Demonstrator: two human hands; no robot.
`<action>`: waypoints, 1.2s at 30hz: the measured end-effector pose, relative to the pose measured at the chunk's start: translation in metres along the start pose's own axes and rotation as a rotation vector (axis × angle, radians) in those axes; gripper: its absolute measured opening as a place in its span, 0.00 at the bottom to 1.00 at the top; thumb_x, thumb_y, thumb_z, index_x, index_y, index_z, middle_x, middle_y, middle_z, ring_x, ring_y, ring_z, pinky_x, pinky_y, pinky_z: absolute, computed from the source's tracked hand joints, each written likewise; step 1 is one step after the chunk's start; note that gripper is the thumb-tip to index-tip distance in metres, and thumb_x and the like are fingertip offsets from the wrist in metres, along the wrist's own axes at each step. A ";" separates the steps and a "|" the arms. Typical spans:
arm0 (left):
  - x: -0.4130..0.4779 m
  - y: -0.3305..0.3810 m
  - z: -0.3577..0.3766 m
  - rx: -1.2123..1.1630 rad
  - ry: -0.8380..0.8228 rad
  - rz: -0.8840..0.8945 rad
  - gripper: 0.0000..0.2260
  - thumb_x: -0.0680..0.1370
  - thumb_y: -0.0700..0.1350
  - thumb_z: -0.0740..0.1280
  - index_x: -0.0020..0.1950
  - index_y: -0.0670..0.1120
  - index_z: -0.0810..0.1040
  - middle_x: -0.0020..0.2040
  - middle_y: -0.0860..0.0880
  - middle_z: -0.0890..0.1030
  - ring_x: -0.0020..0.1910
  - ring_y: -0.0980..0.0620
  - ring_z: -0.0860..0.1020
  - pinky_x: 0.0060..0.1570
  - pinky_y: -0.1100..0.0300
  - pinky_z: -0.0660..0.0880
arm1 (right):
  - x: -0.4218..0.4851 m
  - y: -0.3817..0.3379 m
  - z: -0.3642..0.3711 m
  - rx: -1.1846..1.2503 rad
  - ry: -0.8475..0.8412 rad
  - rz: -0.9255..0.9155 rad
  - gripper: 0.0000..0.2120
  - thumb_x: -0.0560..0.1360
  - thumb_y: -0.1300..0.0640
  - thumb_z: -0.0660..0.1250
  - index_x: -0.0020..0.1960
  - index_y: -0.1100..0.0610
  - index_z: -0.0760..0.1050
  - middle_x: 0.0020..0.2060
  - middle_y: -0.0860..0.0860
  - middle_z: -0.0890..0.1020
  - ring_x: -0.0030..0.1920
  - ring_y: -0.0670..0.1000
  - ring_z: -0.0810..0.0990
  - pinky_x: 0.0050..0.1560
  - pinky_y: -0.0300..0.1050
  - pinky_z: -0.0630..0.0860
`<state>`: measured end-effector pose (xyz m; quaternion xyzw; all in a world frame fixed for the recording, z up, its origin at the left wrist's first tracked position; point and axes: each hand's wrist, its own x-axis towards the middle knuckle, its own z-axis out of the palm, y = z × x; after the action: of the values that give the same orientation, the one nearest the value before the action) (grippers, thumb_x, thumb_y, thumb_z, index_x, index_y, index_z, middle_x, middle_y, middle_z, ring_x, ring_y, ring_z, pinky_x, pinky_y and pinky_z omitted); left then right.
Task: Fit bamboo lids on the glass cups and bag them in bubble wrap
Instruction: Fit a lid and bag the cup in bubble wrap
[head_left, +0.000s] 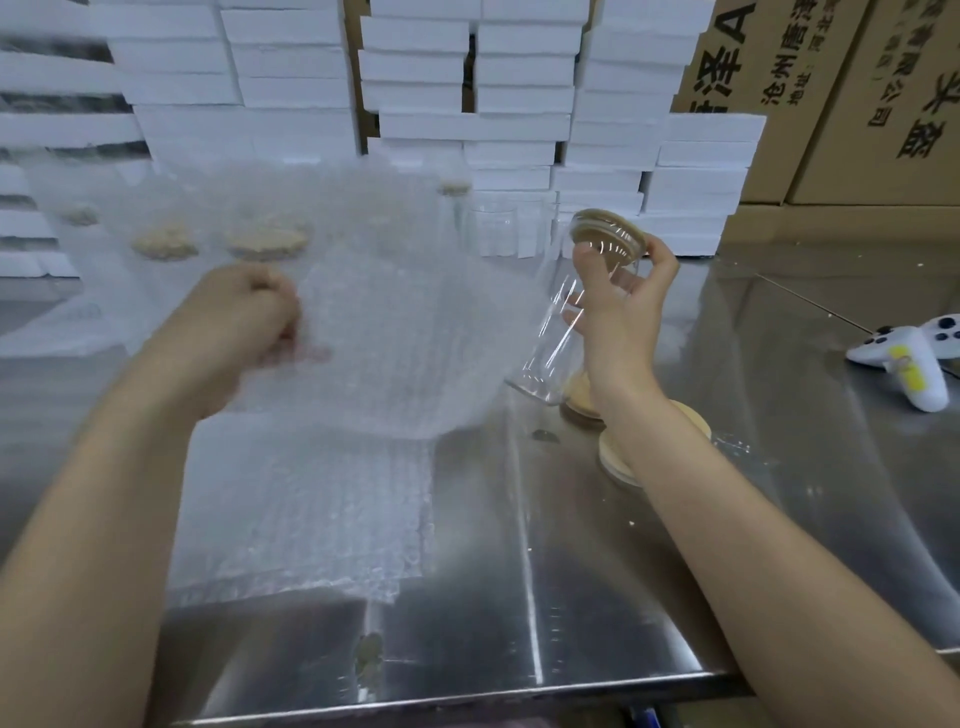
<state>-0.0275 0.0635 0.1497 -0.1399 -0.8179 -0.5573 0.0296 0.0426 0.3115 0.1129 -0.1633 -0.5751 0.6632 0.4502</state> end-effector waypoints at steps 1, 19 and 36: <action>0.002 -0.005 -0.003 0.237 0.097 0.030 0.06 0.73 0.31 0.61 0.36 0.36 0.73 0.32 0.43 0.77 0.32 0.44 0.75 0.29 0.60 0.71 | -0.001 -0.001 0.000 -0.006 -0.001 -0.012 0.24 0.70 0.48 0.71 0.61 0.43 0.63 0.57 0.54 0.77 0.56 0.60 0.80 0.58 0.62 0.76; -0.055 -0.012 0.108 0.901 -0.023 0.494 0.11 0.79 0.50 0.58 0.52 0.44 0.74 0.50 0.45 0.75 0.52 0.42 0.75 0.41 0.54 0.66 | -0.005 0.006 0.002 -0.117 -0.022 -0.165 0.24 0.72 0.53 0.72 0.63 0.46 0.63 0.58 0.50 0.77 0.59 0.58 0.78 0.54 0.55 0.79; -0.029 -0.019 0.093 0.096 -0.254 0.018 0.09 0.74 0.44 0.67 0.35 0.44 0.72 0.25 0.50 0.79 0.23 0.58 0.76 0.32 0.62 0.73 | -0.003 0.006 -0.001 -0.047 0.049 -0.116 0.25 0.73 0.48 0.71 0.63 0.45 0.62 0.56 0.50 0.76 0.45 0.51 0.83 0.54 0.57 0.80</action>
<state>0.0057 0.1369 0.0909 -0.2153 -0.8396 -0.4948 -0.0625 0.0428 0.3104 0.1066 -0.1562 -0.5878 0.6182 0.4979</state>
